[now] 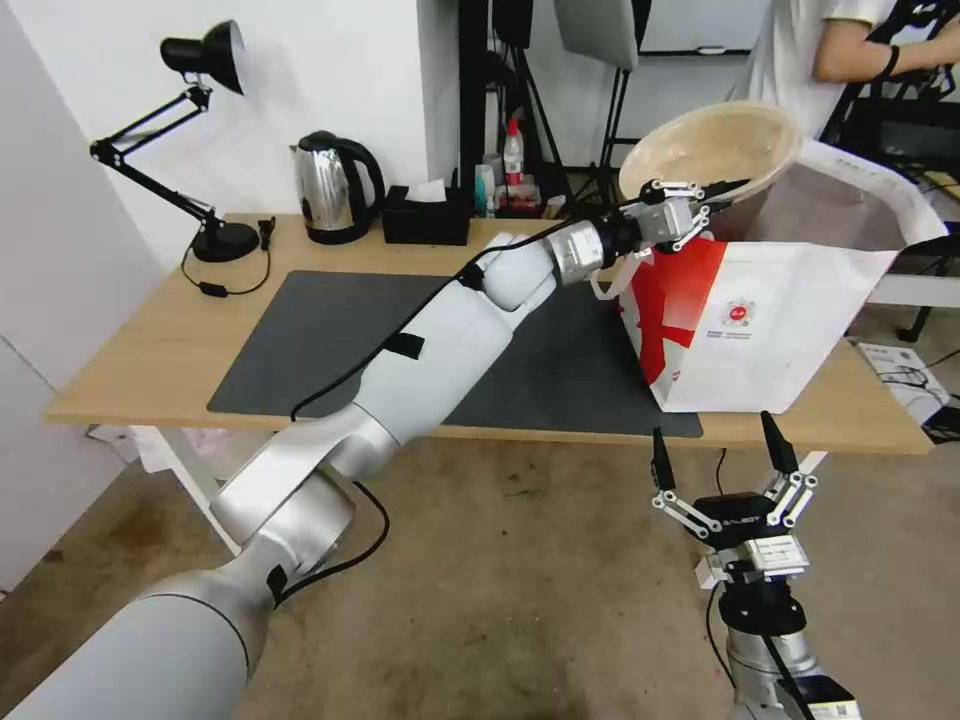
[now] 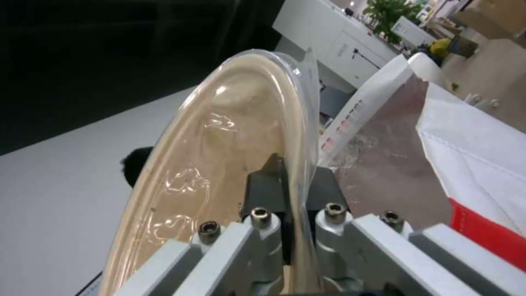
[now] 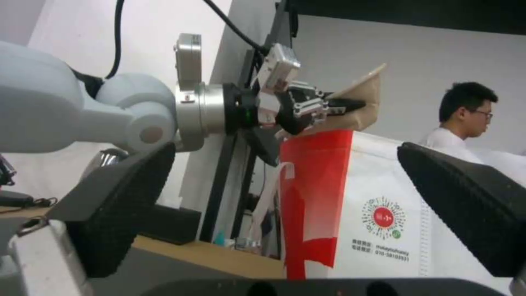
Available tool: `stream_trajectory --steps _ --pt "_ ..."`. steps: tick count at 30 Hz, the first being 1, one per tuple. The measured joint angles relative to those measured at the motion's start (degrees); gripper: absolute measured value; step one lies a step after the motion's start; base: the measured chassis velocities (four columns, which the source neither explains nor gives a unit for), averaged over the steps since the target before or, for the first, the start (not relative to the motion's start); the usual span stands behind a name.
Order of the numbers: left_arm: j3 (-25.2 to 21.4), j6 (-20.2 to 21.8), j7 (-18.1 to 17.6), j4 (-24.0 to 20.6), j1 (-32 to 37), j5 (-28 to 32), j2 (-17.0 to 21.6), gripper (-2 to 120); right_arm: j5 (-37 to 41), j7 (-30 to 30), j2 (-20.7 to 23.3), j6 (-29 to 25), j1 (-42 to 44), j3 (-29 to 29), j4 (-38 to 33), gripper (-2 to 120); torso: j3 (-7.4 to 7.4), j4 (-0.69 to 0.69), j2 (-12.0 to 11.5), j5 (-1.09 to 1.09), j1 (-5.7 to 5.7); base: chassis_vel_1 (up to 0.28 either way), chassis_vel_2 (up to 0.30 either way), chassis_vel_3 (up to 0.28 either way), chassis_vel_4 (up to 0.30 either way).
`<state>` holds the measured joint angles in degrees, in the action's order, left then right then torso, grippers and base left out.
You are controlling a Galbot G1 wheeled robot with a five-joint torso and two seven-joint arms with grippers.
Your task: Pick up the trash from the table and place it into the takeout bag.
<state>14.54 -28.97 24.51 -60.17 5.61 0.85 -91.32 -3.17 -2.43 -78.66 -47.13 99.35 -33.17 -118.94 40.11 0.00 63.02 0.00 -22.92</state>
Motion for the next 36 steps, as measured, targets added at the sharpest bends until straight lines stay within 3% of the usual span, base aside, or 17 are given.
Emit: stream_trajectory --steps 4,10,15,18,27,30,36 --pt "1.1 -0.9 -1.0 1.1 -0.2 1.3 0.0 0 0.0 0.0 -0.2 0.0 0.0 0.1 -0.2 100 0.0 0.0 0.0 0.0 0.0 0.0 0.0 0.0 0.0" --pt "3.9 -1.2 -0.9 2.1 -1.0 4.7 0.0 25 0.0 0.0 -0.5 0.0 -0.1 0.1 -0.3 100 0.0 0.0 0.0 0.0 0.0 0.0 0.0 0.0 0.0" --pt "6.5 -1.4 -0.6 3.0 -1.9 7.7 0.0 38 0.1 0.0 -0.7 0.0 -0.3 0.2 -0.4 100 0.0 0.0 0.0 0.0 0.0 0.0 0.0 0.0 0.0" --pt "8.3 -1.7 1.3 3.8 -2.5 10.3 0.0 53 0.5 0.0 -0.9 0.0 -0.4 0.2 -0.5 100 0.0 0.0 0.0 0.0 0.0 0.0 0.0 0.0 0.0" --pt "9.4 -1.8 4.2 4.5 -3.1 13.4 0.1 82 1.2 0.0 -0.9 0.0 -0.5 0.2 -0.5 100 0.0 0.0 0.0 0.0 0.0 0.0 0.0 0.0 0.0" --pt "10.0 -1.8 6.8 4.5 -3.2 16.4 0.1 94 1.4 0.0 -0.9 0.0 -0.9 0.2 -0.4 100 0.0 0.0 0.0 0.0 0.0 0.0 0.0 0.0 0.0" --pt "10.4 -1.4 9.9 3.5 -2.9 20.7 0.1 100 1.4 0.0 -0.7 0.0 -1.2 0.2 -0.3 100 0.0 0.0 0.0 0.0 0.0 0.0 0.0 0.0 0.0"
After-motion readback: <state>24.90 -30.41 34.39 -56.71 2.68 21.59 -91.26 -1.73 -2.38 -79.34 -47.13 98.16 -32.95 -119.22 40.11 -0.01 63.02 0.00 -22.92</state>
